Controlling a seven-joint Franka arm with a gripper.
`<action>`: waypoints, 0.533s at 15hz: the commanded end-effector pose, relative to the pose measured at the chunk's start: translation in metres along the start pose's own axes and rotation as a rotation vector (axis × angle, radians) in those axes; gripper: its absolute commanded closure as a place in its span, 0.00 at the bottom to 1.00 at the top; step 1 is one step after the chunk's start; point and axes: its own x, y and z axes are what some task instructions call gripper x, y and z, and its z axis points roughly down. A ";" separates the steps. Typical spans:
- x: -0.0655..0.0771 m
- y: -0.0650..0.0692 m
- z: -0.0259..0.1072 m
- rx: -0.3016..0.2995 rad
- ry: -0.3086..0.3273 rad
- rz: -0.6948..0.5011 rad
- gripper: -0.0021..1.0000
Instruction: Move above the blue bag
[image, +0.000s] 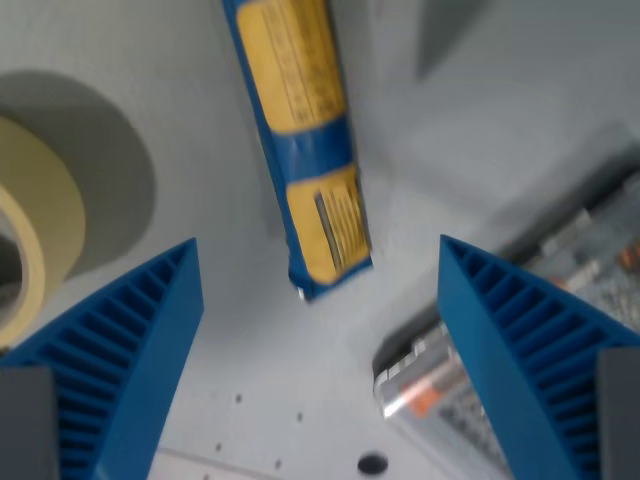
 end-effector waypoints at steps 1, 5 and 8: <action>0.014 0.000 0.007 0.015 -0.002 -0.165 0.00; 0.025 -0.003 0.019 0.008 -0.005 -0.175 0.00; 0.032 -0.004 0.025 0.001 -0.003 -0.172 0.00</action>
